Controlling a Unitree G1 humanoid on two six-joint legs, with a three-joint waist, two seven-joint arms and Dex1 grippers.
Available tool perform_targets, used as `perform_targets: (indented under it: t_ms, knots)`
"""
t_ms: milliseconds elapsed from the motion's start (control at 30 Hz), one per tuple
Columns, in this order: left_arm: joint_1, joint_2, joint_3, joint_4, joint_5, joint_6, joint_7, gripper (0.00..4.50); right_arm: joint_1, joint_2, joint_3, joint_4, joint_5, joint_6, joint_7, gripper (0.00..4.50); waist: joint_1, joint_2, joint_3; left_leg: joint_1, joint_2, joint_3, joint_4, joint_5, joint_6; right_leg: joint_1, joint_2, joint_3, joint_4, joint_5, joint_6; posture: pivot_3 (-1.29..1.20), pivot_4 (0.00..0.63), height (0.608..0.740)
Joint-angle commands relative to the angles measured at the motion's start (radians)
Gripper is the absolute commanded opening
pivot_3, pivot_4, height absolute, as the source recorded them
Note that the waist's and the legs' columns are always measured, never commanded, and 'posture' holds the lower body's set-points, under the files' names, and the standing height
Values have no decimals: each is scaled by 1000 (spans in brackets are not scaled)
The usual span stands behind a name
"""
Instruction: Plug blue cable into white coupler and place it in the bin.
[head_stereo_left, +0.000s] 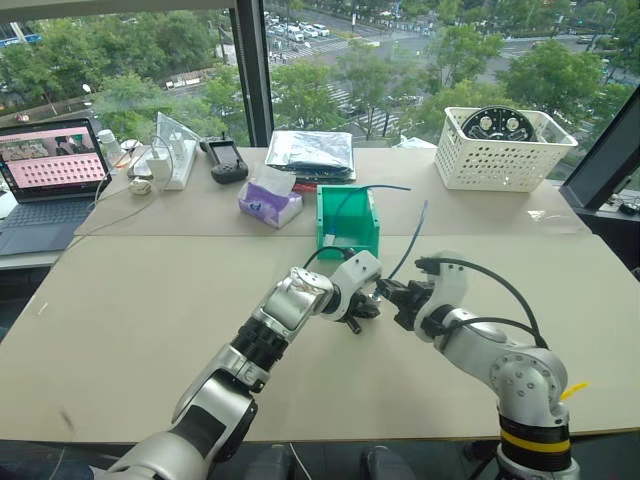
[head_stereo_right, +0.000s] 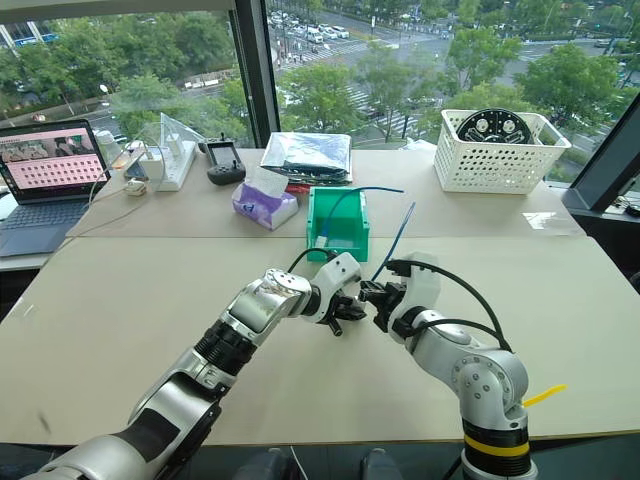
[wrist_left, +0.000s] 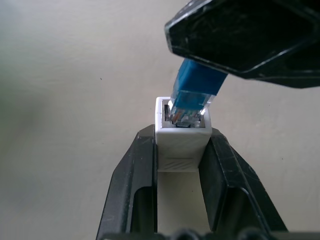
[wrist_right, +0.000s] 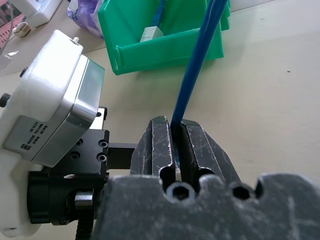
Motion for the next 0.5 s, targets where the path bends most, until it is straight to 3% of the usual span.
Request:
perform_targets:
  t_ms: [33, 500]
  knots:
    - [-22, -13, 7, -33, -12, 3, 11, 662, 31, 7, 58, 20, -21, 28, 49, 0, 0, 0, 0, 0, 0, 0, 0, 0, 0, 0, 0, 0, 0, 0, 0, 0, 150, 734]
    - [22, 10, 10, -108, -22, 43, 18, 662, 109, -46, 157, 118, -235, -30, 227, 0, -10, 0, -5, 2, 0, 0, 0, 0, 0, 1, 0, 0, 0, -3, 3, 0, 150, 734]
